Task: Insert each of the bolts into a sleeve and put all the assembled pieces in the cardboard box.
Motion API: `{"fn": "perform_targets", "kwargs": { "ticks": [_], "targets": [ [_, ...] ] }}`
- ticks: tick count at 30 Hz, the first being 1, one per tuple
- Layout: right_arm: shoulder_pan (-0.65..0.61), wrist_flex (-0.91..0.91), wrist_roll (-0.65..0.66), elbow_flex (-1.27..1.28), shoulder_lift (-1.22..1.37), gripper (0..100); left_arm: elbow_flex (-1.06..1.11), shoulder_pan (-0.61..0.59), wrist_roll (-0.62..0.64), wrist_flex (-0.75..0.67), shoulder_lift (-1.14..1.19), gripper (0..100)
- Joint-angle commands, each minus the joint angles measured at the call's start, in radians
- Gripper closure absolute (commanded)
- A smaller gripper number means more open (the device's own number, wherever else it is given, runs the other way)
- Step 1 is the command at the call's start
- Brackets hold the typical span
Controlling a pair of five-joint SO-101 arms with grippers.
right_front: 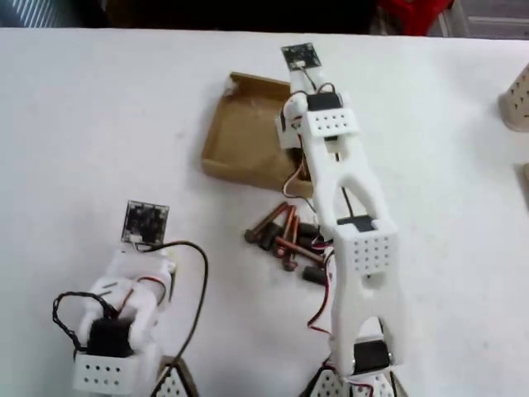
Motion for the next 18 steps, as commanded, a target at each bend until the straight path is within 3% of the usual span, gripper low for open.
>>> {"fn": "perform_targets", "kwargs": {
  "ticks": [1, 11, 15, 18],
  "targets": [
    [0.001, 0.099, 0.014, -0.164, 0.018, 82.5, 0.000, 0.002, -0.008, 0.005, -0.004, 93],
    [-0.002, 0.423, 0.014, -0.500, -0.001, 97.4, 0.000, 0.002, -0.008, 0.002, -0.004, 93],
    [-0.004, 0.553, 0.015, -0.632, -0.005, 98.2, 0.000, 0.002, -0.009, 0.002, -0.004, 93],
    [0.002, 0.553, 0.012, -0.660, -0.015, 98.2, 0.000, 0.002, -0.009, 0.002, -0.004, 93]
  ]
}}
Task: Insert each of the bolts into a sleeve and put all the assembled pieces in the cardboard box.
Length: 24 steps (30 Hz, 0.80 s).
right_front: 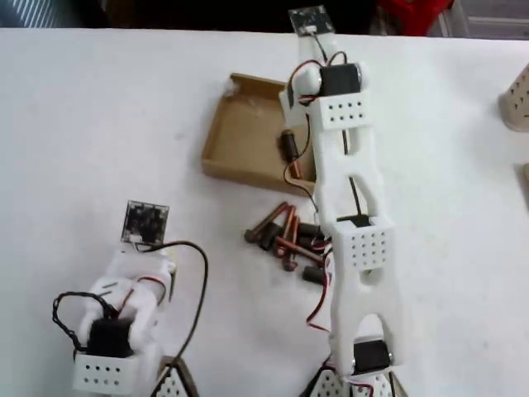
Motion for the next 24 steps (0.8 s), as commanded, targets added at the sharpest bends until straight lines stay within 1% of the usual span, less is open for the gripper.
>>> {"fn": "perform_targets", "kwargs": {
  "ticks": [1, 4, 7, 17, 20, 24],
  "targets": [
    [0.002, 0.054, 0.014, -0.046, -0.081, 98.2, 0.000, 0.002, -0.009, 0.002, -0.004, 93],
    [0.010, 0.054, 0.018, 0.091, -0.153, 98.2, 0.000, 0.002, -0.009, 0.002, -0.004, 93],
    [0.007, 0.053, 0.060, 0.275, -0.262, 98.2, 0.000, 0.002, -0.009, 0.002, -0.004, 93],
    [0.027, 0.048, 0.078, 0.772, -0.615, 98.1, 0.000, 0.002, -0.009, 0.002, -0.004, 93],
    [0.022, 0.047, 0.147, 0.933, -0.722, 97.8, 0.000, 0.002, -0.009, 0.002, -0.004, 93],
    [0.025, -0.002, 0.189, 1.155, -0.863, 97.8, 0.000, 0.002, -0.009, 0.003, -0.004, 93]
  ]
}}
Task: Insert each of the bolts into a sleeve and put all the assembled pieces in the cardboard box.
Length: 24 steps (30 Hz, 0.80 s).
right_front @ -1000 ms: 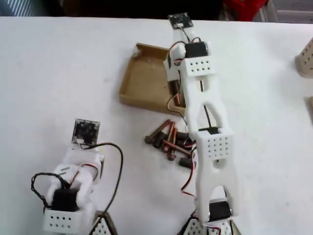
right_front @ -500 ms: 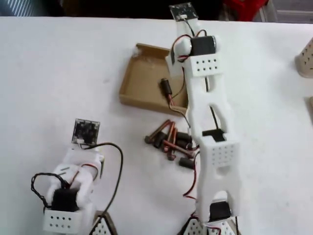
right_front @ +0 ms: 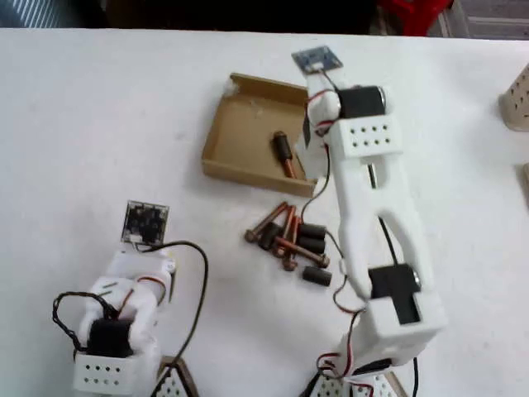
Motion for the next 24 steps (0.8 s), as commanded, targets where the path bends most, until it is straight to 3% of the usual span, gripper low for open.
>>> {"fn": "perform_targets", "kwargs": {
  "ticks": [1, 11, 24],
  "targets": [
    [0.015, -0.019, 0.048, 0.180, -0.170, 97.7, 0.000, 0.002, -0.009, 0.003, -0.004, 93],
    [-0.005, -0.176, 0.321, 0.674, -0.371, 97.7, 0.000, 0.002, -0.009, 0.003, -0.004, 93],
    [-0.005, -0.481, 0.726, 0.862, -0.372, 97.7, 0.000, 0.002, -0.009, 0.003, -0.004, 93]
  ]
}}
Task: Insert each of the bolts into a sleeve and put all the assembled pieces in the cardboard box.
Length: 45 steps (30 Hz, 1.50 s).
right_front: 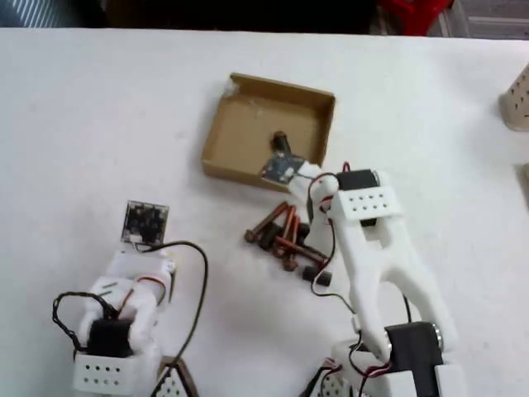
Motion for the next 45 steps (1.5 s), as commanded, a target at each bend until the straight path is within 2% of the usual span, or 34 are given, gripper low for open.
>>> {"fn": "perform_targets", "kwargs": {
  "ticks": [1, 4, 9, 19, 25, 31, 36, 40, 45],
  "targets": [
    [-0.005, -0.058, 0.098, -0.005, -0.038, 97.6, 0.000, 0.002, -0.009, 0.003, -0.004, 93],
    [-0.007, -0.102, 0.155, -0.003, -0.036, 96.5, 0.000, 0.002, -0.009, 0.003, -0.004, 93],
    [-0.012, -0.176, 0.213, 0.046, -0.035, 86.3, 0.000, 0.002, -0.009, 0.002, -0.004, 93],
    [-0.041, -0.410, 0.245, 0.195, -0.035, 86.1, 0.000, 0.002, -0.009, 0.002, -0.004, 93],
    [-0.061, -0.472, 0.245, 0.226, -0.031, 86.4, 0.000, 0.002, -0.009, 0.002, -0.004, 93],
    [-0.058, -0.552, 0.247, 0.210, 0.133, 86.5, 0.000, 0.002, -0.009, 0.002, -0.004, 93],
    [-0.030, -0.427, 0.259, 0.060, 0.254, 87.6, 0.000, 0.002, -0.009, 0.002, -0.004, 93],
    [-0.028, -0.371, 0.253, -0.003, 0.303, 98.3, 0.000, 0.002, -0.009, 0.002, -0.004, 93],
    [-0.024, -0.357, 0.247, -0.011, 0.315, 98.2, 0.000, 0.002, -0.009, 0.002, -0.004, 93]
  ]
}}
